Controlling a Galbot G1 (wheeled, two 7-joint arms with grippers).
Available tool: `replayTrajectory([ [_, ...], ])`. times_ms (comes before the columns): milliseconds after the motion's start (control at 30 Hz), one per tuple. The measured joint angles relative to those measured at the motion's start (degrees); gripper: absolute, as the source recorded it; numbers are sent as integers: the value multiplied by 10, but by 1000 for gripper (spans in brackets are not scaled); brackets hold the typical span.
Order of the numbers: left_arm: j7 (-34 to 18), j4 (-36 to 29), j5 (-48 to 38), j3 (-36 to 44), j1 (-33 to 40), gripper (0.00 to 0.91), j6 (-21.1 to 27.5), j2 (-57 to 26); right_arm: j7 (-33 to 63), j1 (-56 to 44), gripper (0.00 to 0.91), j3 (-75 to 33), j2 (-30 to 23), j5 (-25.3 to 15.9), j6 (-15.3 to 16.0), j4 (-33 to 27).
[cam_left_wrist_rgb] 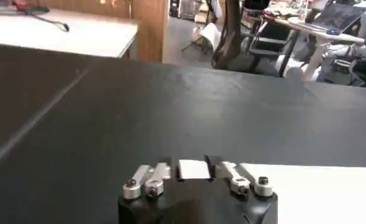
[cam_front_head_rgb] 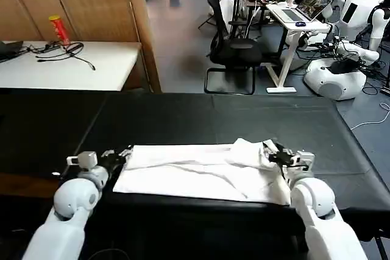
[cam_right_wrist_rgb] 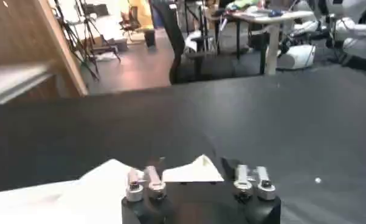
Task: Fold and organize the clothes.
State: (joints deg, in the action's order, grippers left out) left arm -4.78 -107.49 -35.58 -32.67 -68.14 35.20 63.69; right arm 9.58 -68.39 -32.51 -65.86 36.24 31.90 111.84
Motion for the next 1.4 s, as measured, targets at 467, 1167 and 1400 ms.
replayTrajectory([
  [467,3,-47,-2,-19,-98,878,-48,48,-14,-87,878,-64,-8,-15,-13,97],
  [1167,9,-14,35,-12,-113,29,-73,100,-21,-110,878,-98,-21,-30,-24,132],
  [1400,17,-14,83,-7,-107,0,-76,105,-21,-106,878,-97,-28,-34,-24,129],
])
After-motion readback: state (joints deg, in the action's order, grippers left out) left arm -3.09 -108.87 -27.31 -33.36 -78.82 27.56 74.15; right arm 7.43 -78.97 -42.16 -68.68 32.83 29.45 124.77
